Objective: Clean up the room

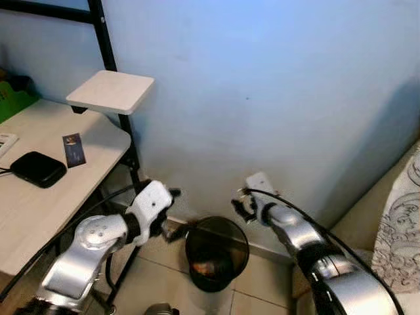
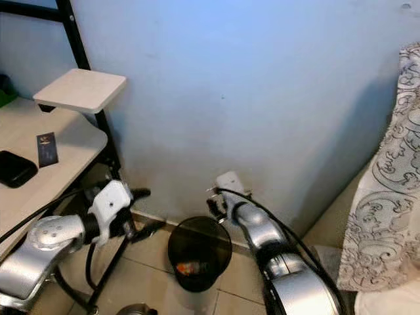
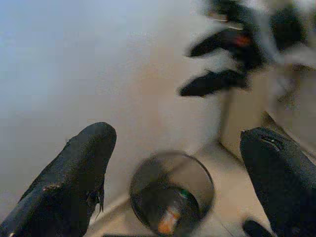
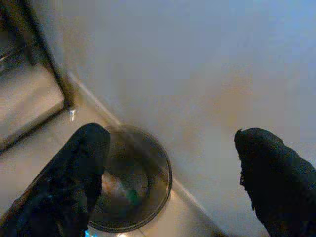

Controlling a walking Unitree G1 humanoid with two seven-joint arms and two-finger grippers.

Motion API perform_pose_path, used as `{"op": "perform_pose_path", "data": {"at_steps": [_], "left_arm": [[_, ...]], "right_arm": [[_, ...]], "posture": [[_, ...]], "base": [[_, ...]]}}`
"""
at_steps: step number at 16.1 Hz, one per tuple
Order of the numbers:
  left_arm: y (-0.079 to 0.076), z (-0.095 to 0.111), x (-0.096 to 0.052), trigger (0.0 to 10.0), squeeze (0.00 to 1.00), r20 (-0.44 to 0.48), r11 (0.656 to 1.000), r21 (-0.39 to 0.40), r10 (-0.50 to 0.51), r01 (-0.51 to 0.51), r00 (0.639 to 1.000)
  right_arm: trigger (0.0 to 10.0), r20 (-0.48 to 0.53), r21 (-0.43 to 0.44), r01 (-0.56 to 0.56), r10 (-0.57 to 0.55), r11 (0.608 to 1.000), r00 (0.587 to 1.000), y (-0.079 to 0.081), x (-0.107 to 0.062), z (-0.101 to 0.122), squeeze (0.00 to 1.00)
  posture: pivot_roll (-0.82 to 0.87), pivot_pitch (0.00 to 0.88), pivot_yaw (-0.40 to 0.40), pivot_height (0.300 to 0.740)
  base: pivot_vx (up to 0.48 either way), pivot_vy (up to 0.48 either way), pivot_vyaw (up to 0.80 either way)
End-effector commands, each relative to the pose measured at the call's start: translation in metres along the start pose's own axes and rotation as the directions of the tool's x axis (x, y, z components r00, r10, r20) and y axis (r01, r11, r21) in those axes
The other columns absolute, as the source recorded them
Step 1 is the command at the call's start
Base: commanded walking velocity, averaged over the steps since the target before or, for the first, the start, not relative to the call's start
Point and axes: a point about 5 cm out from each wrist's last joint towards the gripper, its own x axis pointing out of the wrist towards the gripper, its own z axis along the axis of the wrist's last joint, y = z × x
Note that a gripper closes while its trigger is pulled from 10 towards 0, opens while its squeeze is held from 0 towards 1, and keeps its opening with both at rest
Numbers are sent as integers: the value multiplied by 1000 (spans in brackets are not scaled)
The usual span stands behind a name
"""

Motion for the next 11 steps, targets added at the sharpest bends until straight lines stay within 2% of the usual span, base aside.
{"op": "perform_pose_path", "data": {"at_steps": [1, 3, 4, 5, 7, 8, 9, 10, 11], "left_arm": [[0, 1, 3, 10000, 0, 20, 997, -14, 81, -81, 997], [1, 2, 7, 10000, 0, 39, 988, -47, 150, -148, 988], [4, 7, 10, 10000, 0, 69, 969, -100, 232, -225, 970], [6, 9, 12, 10000, 0, 62, 945, -147, 305, -293, 950], [3, 6, 13, 10000, 0, 33, 932, -128, 347, -340, 937], [3, 4, 11, 10000, 0, 25, 913, -131, 392, -385, 920], [4, 3, 9, 10000, 0, 20, 902, -139, 416, -409, 909], [7, 0, 5, 10000, 0, 1, 872, -166, 468, -461, 884], [8, -2, 0, 10000, 0, -12, 857, -166, 492, -487, 870]], "right_arm": [[10000, 112, 86, 65, -75, 994, 991, -11, -13, 12, 1000], [10000, 189, 146, 99, -126, 984, 974, -13, -32, 17, 1000], [10000, 230, 200, 131, -176, 971, 957, -14, -47, 22, 1000], [10000, 257, 256, 167, -234, 952, 938, -15, -58, 27, 1000], [10000, 263, 302, 219, -302, 928, 916, -18, -68, 31, 1000], [10000, 256, 317, 248, -334, 915, 907, -20, -78, 32, 1000], [10000, 253, 321, 255, -342, 912, 905, -20, -81, 31, 1000], [10000, 244, 306, 259, -339, 916, 909, -20, -84, 32, 1000], [10000, 229, 307, 263, -339, 915, 912, -19, -87, 31, 1000]], "posture": [[105, 0, -19, 740], [86, 0, 0, 740], [77, 0, 10, 740], [65, 0, 19, 740], [57, 0, 26, 740], [55, 0, 28, 740], [57, 0, 28, 740], [71, 0, 20, 740], [77, 0, 15, 740]], "base": [[0, 0, -763], [0, 0, -763], [0, 0, -763], [0, 0, -769], [0, 0, -781], [0, 0, -775], [0, 0, -775], [0, 0, -781], [0, 0, -788]]}}
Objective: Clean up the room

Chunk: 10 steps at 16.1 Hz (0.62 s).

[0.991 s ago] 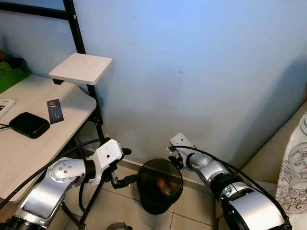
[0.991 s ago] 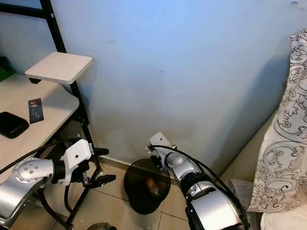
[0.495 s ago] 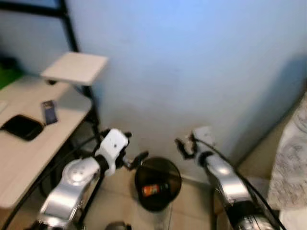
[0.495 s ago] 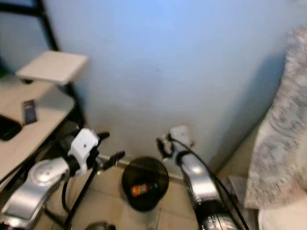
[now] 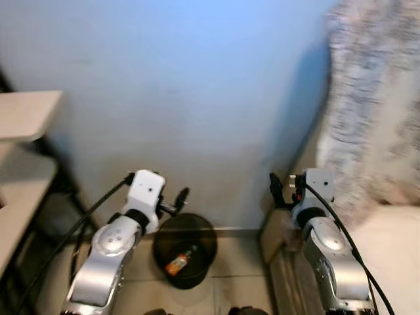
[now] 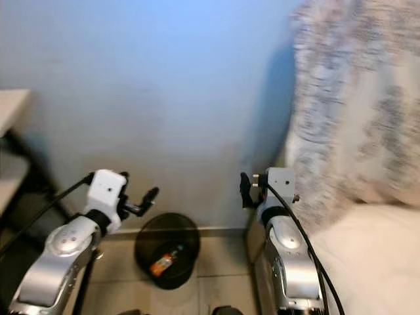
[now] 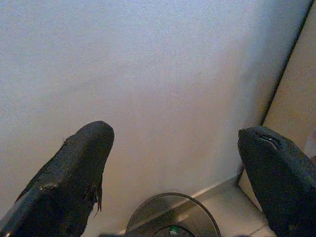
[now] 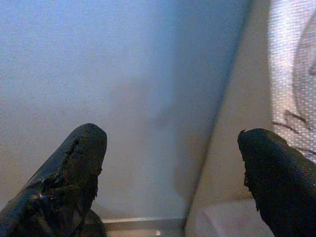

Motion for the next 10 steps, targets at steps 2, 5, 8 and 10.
{"op": "perform_pose_path", "data": {"at_steps": [2, 5, 8, 10], "left_arm": [[5, 2, -5, 10000, 0, 3, 999, 14, 44, -44, 999], [7, 2, -6, 10000, 0, 2, 998, 36, 56, -56, 998], [12, 3, -7, 10000, 0, 6, 996, 28, 84, -84, 996], [11, 4, -6, 10000, 0, 10, 995, 41, 92, -92, 996]], "right_arm": [[10000, -17, 10, 37, -37, 999, 999, -2, -3, 0, 1000], [10000, -32, 15, 54, -53, 998, 998, 1, -5, -1, 1000], [10000, -41, 11, 65, -64, 998, 997, 2, -6, -1, 1000], [10000, -47, 14, 70, -69, 997, 996, 3, -5, -1, 1000]], "posture": [[82, 0, 15, 740], [84, 0, 24, 740], [91, 0, 22, 740], [97, 0, 18, 740]], "base": [[0, 0, -788], [0, 0, -788], [0, 0, -788], [0, 0, -788]]}}
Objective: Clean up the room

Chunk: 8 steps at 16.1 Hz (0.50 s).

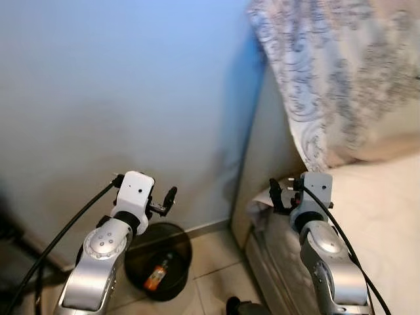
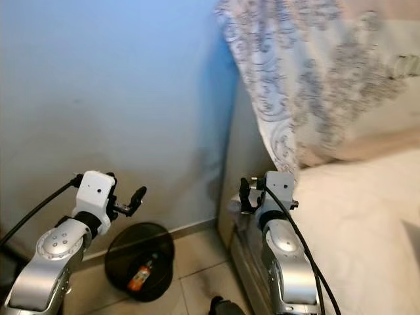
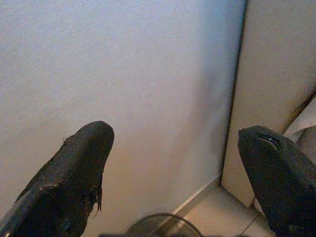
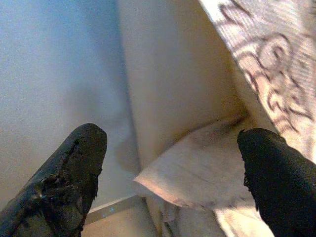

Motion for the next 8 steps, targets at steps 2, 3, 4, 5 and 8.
{"op": "perform_pose_path", "data": {"at_steps": [2, 3, 4, 5, 8], "left_arm": [[4, 6, 1, 10000, 0, 19, 999, -9, 49, -49, 999], [5, 6, 1, 10000, 0, 19, 998, -15, 59, -59, 998], [6, 6, 1, 10000, 0, 19, 998, -17, 65, -65, 998], [6, 6, 0, 10000, 0, 19, 997, -20, 71, -71, 997], [7, 6, 1, 10000, 0, 18, 997, -19, 79, -78, 997]], "right_arm": [[10000, 12, -9, 6, -6, 1000, 1000, 1, 0, 5, 1000], [10000, 13, -13, 4, -4, 1000, 1000, 1, 1, 6, 1000], [10000, 12, -13, 2, -2, 1000, 1000, 2, 1, 6, 1000], [10000, 10, -14, 1, -1, 1000, 1000, 3, 1, 7, 1000], [10000, 8, -18, 0, 0, 1000, 1000, 4, 3, 7, 1000]], "posture": [[102, 0, 12, 740], [104, 0, 10, 740], [107, 0, 6, 740], [109, 0, 4, 740], [112, 0, 0, 740]], "base": [[0, 0, -788], [0, 0, -788], [0, 0, -788], [0, 0, -788], [0, 0, -788]]}}
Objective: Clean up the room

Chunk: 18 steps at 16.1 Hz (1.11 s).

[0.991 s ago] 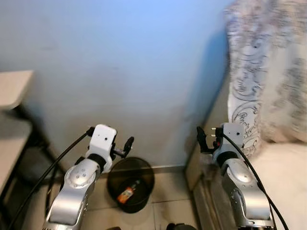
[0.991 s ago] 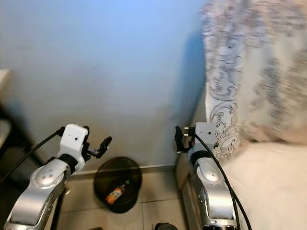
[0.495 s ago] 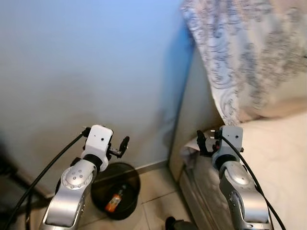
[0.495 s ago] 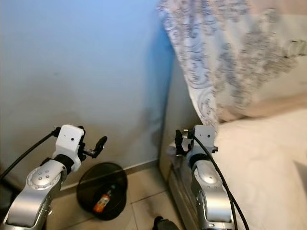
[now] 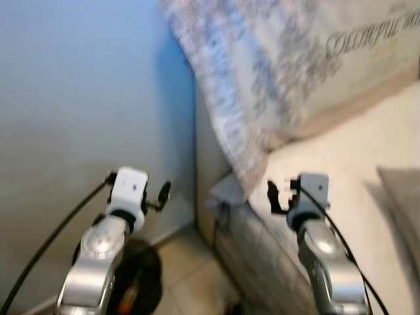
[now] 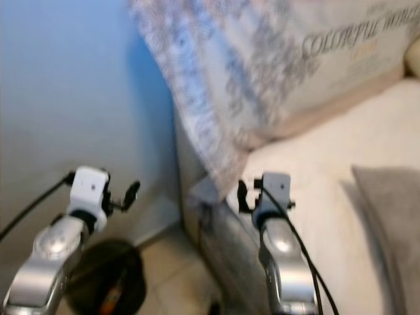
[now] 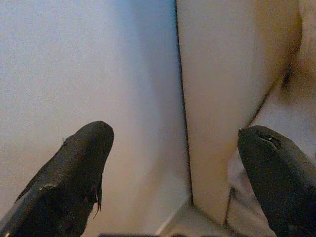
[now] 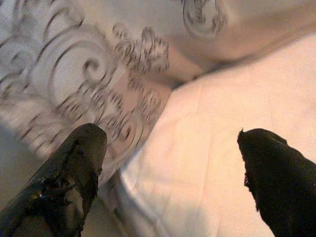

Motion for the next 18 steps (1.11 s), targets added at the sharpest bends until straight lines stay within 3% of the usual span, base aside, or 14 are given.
{"op": "perform_pose_path", "data": {"at_steps": [1, 6, 14, 18], "left_arm": [[1, 1, 1, 10000, 0, -5, 1000, 0, 11, -11, 1000], [2, 2, 4, 10000, 0, 0, 1000, -5, 24, -24, 1000], [8, 13, 11, 10000, 0, 57, 995, -56, 82, -78, 995], [7, 13, 11, 10000, 0, 66, 995, -69, 73, -68, 995]], "right_arm": [[10000, 11, -12, 12, -12, 1000, 1000, -1, 2, 6, 1000], [10000, 18, -19, 14, -13, 1000, 1000, -1, 2, 8, 1000], [10000, 132, -60, 33, -24, 998, 991, 0, 7, 35, 1000], [10000, 141, -65, 37, -27, 997, 990, 0, 8, 37, 1000]], "posture": [[110, 0, 2, 740], [106, 0, 3, 740], [96, 0, 5, 740], [96, 0, 1, 740]], "base": [[0, 0, -788], [0, 0, -788], [0, 0, -788], [0, 0, -788]]}}
